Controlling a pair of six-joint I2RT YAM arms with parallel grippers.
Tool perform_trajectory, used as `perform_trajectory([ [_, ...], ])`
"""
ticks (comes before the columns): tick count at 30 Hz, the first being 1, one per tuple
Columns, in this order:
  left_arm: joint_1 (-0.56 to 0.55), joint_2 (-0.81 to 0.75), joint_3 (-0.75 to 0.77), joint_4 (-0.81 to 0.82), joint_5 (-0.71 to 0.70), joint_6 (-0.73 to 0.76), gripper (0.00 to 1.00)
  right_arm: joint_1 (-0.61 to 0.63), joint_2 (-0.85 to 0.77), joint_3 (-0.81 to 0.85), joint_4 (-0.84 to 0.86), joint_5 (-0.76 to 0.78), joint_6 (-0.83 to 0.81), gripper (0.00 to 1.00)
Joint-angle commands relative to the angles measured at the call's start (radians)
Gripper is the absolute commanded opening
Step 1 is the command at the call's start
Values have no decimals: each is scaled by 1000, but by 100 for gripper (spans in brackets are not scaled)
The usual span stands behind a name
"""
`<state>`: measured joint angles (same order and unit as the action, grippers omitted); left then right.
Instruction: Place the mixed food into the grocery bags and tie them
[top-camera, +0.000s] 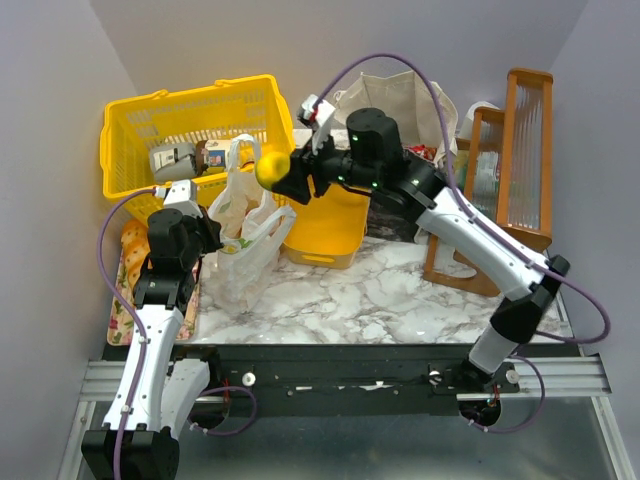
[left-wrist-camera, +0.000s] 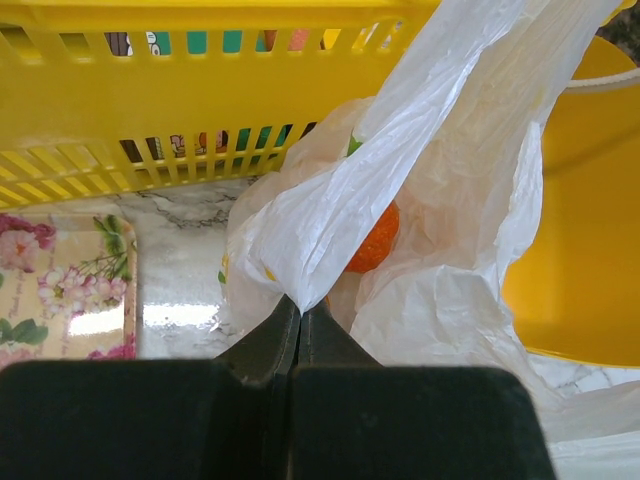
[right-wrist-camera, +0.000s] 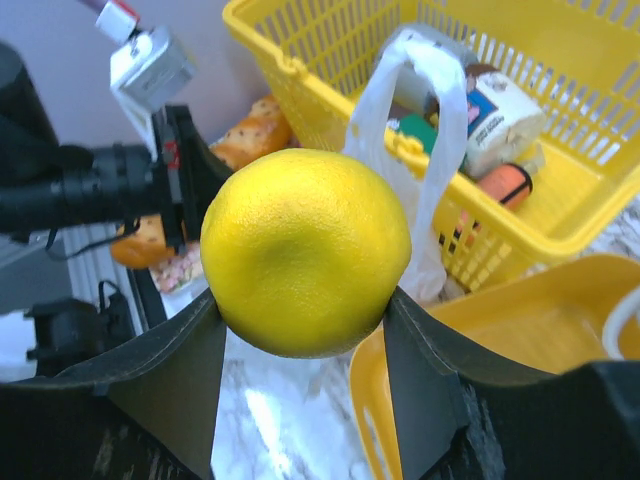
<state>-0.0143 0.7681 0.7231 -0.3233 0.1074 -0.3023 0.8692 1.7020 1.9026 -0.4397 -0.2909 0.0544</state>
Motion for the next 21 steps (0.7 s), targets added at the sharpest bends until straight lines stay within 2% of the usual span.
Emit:
perform_trajectory([
  [1,5,-26,-13,18,28,6,0,51,208,188,-143,7,27,45],
  [9,5,-30,-13,24,52,5,0,97,390,432,-289,88,27,47],
  [15,7,-33,-14,27,54,6,0,102,435,421,-310,78,25,52],
  [21,5,-30,-14,26,55,6,0,106,453,440,-304,33,12,78],
])
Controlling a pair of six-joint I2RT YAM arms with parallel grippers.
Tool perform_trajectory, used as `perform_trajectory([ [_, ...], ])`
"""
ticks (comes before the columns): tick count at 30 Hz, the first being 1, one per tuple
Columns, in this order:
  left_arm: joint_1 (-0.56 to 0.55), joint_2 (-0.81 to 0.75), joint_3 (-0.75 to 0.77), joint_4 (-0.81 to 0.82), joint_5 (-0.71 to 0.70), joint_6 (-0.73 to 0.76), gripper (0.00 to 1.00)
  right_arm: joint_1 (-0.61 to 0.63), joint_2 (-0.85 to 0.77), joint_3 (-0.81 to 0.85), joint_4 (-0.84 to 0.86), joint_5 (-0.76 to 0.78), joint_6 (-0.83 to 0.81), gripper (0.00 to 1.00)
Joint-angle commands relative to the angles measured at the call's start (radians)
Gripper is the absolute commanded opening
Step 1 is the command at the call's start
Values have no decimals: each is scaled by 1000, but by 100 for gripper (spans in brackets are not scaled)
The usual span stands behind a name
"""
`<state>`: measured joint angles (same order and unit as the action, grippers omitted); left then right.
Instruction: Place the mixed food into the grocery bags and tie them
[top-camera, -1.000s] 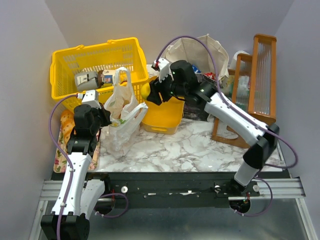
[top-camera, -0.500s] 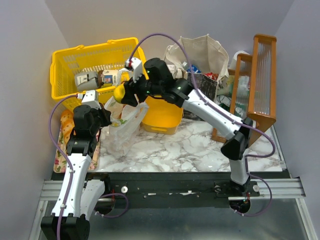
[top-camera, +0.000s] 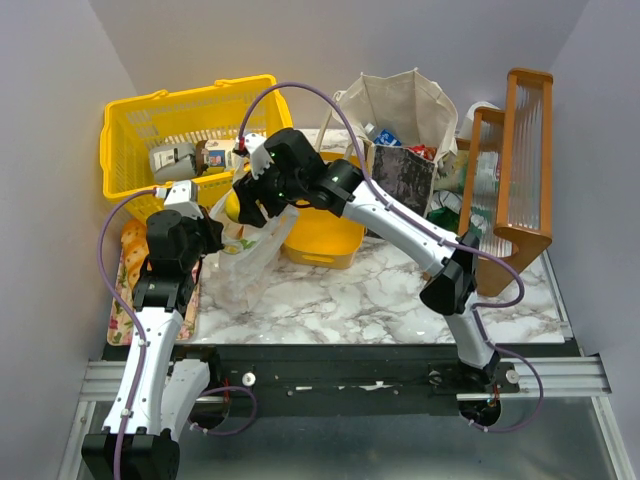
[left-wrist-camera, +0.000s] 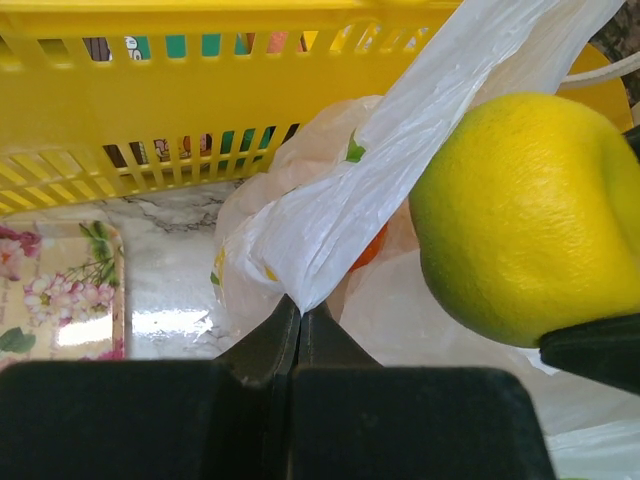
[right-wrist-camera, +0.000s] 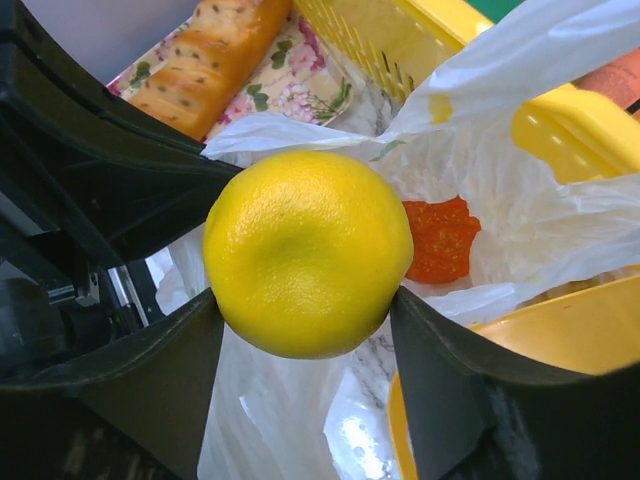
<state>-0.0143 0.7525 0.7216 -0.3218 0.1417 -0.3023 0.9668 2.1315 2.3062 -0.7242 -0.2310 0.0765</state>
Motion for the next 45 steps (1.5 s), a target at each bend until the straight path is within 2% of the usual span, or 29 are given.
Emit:
perform_trajectory([
  [1,7,-15,-14,24,21,5,0,10,24,39,-14,-31,-11,84],
  [7,5,-13,-13,24,19,6,0,9,22,55,6,-59,-15,92],
  [10,5,-13,-13,21,10,6,0,9,-22,32,6,10,-12,88],
  [12,5,-15,-10,18,-8,8,0,9,-117,-36,17,59,-9,87],
  [14,5,-13,-10,9,-43,3,0,9,-220,-134,81,111,-3,82],
  [15,5,-13,-8,1,-54,3,0,9,-331,-248,110,127,2,80],
  [18,5,-13,-7,-3,-80,2,0,7,-494,-443,170,191,16,72],
  [19,5,-13,-5,-3,-85,2,0,7,-521,-483,170,220,23,69],
  [24,7,-10,-4,-10,-111,3,0,7,-630,-758,210,292,121,67],
  [30,5,-4,-4,-10,-110,0,0,9,-578,-955,250,177,249,67],
  [35,5,-8,-5,-8,-105,2,0,1,-443,-958,264,145,266,67],
  [39,5,-15,-8,-7,-106,0,0,-52,-311,-938,259,124,299,67],
  [42,7,-21,-13,-8,-105,0,0,-82,-272,-918,247,176,325,69],
  [45,7,-19,-10,-5,-100,0,0,-105,-240,-884,226,315,332,73],
])
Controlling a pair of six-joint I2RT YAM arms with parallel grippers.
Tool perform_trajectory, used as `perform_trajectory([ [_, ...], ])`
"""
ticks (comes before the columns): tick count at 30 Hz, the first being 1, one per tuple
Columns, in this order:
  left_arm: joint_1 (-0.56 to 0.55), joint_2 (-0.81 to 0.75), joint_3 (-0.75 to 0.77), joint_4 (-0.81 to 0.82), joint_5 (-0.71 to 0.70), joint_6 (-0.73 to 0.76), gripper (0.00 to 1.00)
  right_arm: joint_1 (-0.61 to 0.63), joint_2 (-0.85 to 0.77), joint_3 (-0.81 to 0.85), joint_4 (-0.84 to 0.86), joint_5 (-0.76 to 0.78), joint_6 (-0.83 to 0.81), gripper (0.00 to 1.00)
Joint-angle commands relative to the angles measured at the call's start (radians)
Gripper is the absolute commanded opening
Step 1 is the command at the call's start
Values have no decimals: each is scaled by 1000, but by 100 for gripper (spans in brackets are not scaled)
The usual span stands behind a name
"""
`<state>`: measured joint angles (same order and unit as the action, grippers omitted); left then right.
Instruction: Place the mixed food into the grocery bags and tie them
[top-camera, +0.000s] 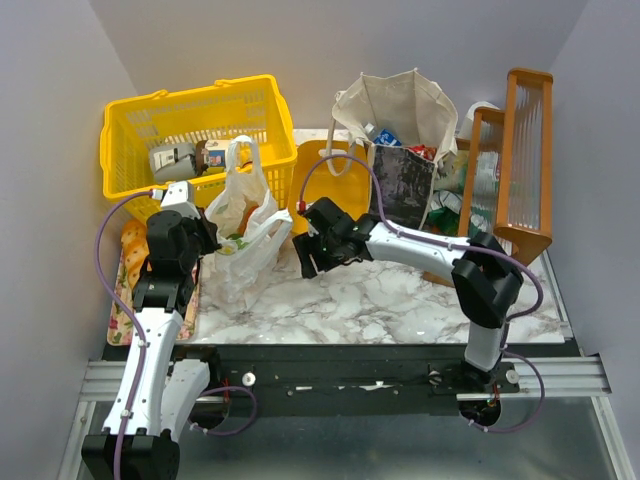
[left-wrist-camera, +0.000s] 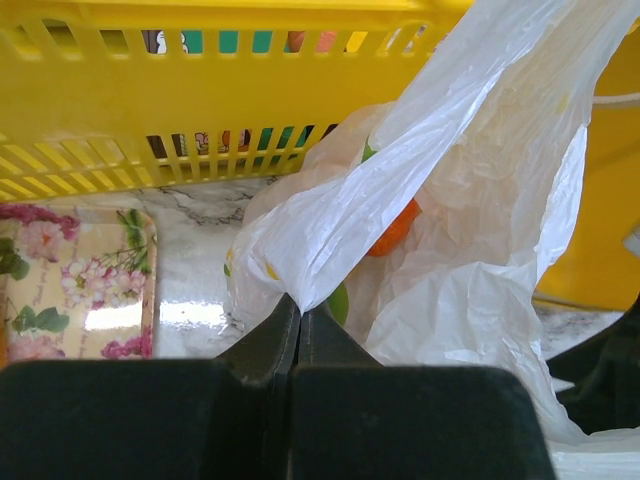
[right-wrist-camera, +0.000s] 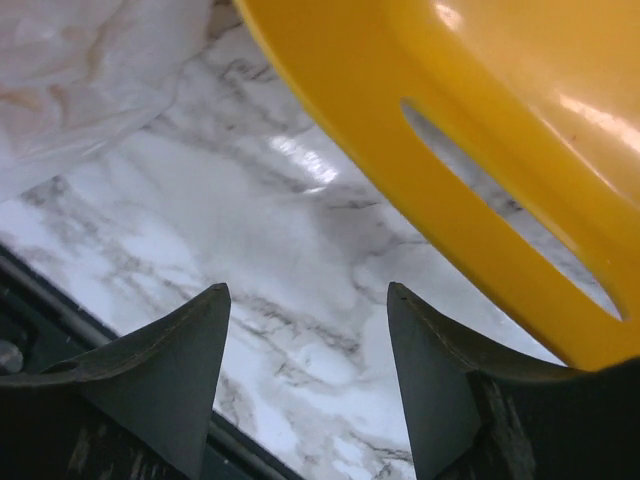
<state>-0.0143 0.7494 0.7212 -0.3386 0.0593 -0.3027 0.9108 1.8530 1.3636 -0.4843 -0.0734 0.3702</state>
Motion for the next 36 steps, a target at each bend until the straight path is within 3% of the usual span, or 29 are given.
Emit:
perform_trajectory([
  [1,5,-16,-11,15,-15,1,0,-55,47,68,-14,203,32,74],
  [9,5,-22,-16,21,17,-6,0,-199,187,280,-13,250,-71,75],
  [15,2,-33,-23,44,63,-145,0,-208,174,381,-40,123,-215,75],
  [22,-4,-168,-120,127,24,-444,0,-208,-203,108,44,-69,-110,78],
  [29,-73,-269,-230,150,-98,-597,0,-208,-543,-185,139,-60,73,80],
  [31,-120,-256,-243,173,-136,-611,0,-208,-624,-257,182,-77,127,80],
  [36,-406,-115,-215,234,-363,-610,0,-208,-692,-320,326,-138,208,81],
])
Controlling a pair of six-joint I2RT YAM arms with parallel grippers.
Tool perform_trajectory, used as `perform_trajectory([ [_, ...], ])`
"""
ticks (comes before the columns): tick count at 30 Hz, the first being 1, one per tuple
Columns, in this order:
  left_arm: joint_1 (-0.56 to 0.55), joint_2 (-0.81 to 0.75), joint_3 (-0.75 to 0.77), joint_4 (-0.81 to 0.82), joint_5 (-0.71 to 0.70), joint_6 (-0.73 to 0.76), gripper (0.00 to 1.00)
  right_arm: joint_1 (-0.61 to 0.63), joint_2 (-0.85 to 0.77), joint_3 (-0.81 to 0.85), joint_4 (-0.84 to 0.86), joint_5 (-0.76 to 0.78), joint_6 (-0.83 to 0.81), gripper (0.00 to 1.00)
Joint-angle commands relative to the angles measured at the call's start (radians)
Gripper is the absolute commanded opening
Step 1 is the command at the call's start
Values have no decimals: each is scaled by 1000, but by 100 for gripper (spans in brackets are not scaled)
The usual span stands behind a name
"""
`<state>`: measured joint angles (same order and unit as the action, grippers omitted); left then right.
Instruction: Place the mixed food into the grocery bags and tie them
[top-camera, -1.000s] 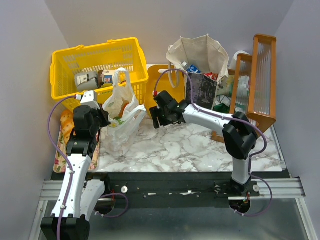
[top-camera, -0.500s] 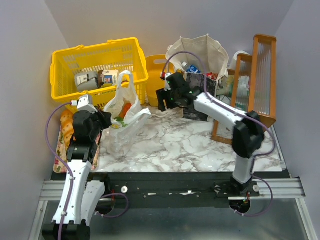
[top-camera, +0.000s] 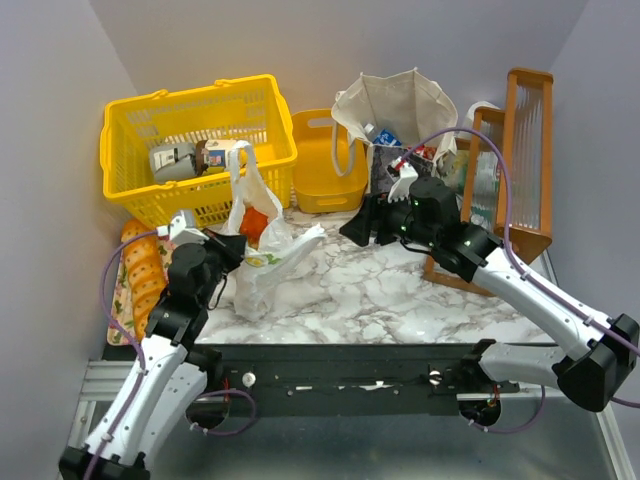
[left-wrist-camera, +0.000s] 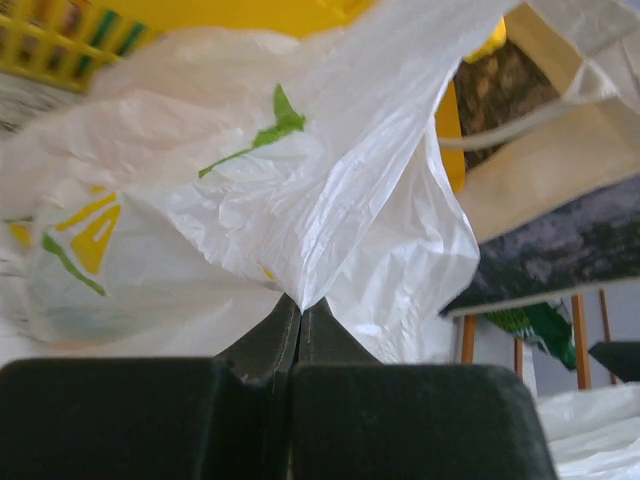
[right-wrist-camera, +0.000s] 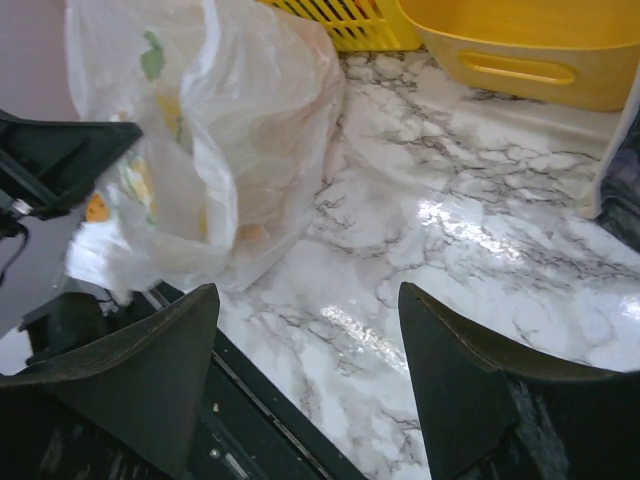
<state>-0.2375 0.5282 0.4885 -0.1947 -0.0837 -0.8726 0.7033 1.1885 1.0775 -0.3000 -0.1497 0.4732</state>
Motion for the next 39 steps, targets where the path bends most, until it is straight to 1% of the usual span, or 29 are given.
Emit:
perform_trajectory([
  [1,-210,128,24,112,-240,-48,0,-1,-29,-37,153,-63,111,80],
  [2,-226,157,22,124,-254,-52,0,1,-27,-40,168,-57,117,81],
  [4,-256,167,9,167,-283,-75,0,-1,-23,-44,171,-44,133,81],
  [12,-272,179,-18,190,-297,-103,0,16,-9,-76,213,-102,166,81],
  [15,-272,177,-19,190,-295,-103,0,35,16,-88,236,-103,144,84],
  [18,-272,177,-24,213,-291,-100,0,41,39,-91,280,-117,124,84],
  [26,-272,165,-22,204,-291,-95,0,42,124,-42,364,-129,41,87],
  [31,-272,161,-25,201,-289,-95,0,45,171,-33,400,-160,15,84],
  [34,-272,161,-31,207,-286,-97,0,51,184,-47,452,-174,18,74],
  [35,-272,162,-31,209,-286,-98,0,53,189,-48,475,-171,19,65],
  [37,-272,164,-33,212,-283,-95,0,53,184,-63,502,-174,24,54],
  [38,-272,167,-34,216,-275,-94,0,55,184,-68,528,-177,25,38],
  [39,-272,165,-37,222,-268,-82,0,55,184,-67,529,-179,25,31],
])
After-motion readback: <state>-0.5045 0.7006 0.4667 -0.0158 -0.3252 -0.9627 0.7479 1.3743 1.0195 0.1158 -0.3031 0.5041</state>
